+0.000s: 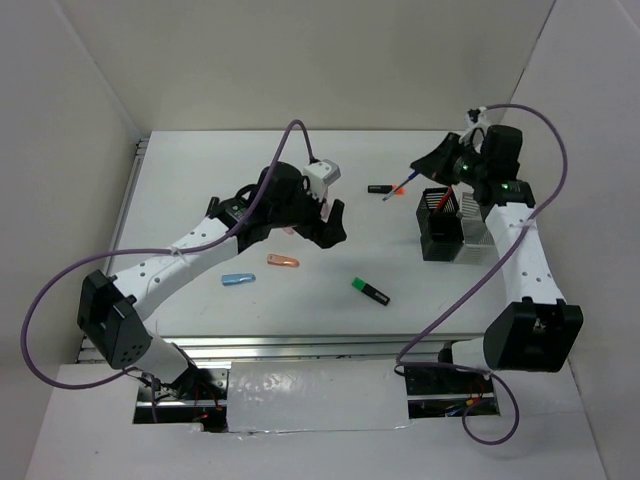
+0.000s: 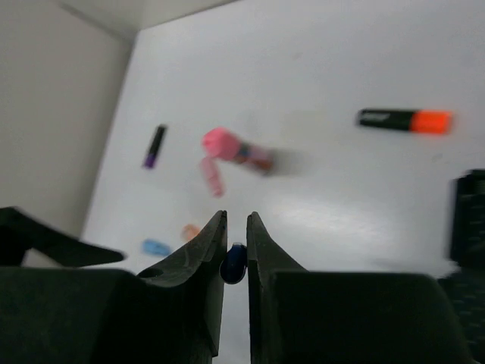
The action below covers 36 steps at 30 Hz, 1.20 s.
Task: Sort the stationery into containers
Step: Place the pen in the storage box.
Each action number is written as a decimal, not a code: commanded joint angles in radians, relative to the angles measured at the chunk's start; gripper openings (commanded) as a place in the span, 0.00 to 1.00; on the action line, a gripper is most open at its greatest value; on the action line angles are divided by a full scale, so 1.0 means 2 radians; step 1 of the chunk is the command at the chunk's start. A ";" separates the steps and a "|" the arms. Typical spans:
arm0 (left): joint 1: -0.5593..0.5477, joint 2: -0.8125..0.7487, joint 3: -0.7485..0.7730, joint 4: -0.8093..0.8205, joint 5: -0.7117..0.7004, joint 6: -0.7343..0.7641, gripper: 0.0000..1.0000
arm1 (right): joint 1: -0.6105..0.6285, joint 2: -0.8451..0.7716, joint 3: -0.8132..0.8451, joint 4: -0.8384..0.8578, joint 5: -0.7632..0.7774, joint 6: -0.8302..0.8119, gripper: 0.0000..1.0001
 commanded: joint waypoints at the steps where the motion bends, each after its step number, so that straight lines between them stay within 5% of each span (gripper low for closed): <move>1: 0.016 -0.024 0.000 -0.011 -0.034 0.025 0.99 | -0.021 -0.017 0.030 -0.012 0.115 -0.127 0.00; 4: 0.020 -0.024 -0.004 -0.021 -0.056 0.029 0.99 | -0.036 -0.030 0.000 0.042 0.192 -0.181 0.00; 14: 0.023 -0.003 0.028 -0.042 -0.111 0.054 0.99 | -0.070 0.078 0.066 0.036 0.268 -0.237 0.00; 22: 0.032 0.001 0.019 -0.053 -0.152 0.048 0.99 | -0.070 0.109 0.055 0.032 0.265 -0.251 0.00; 25: 0.048 0.007 0.022 -0.058 -0.141 0.042 0.99 | -0.067 0.114 0.046 0.032 0.256 -0.254 0.12; 28: 0.073 0.012 0.026 -0.055 -0.126 0.036 0.99 | -0.060 0.117 0.041 0.029 0.253 -0.257 0.39; 36: 0.125 0.009 0.015 -0.043 0.007 0.083 0.99 | -0.055 0.108 0.054 0.011 0.245 -0.244 0.52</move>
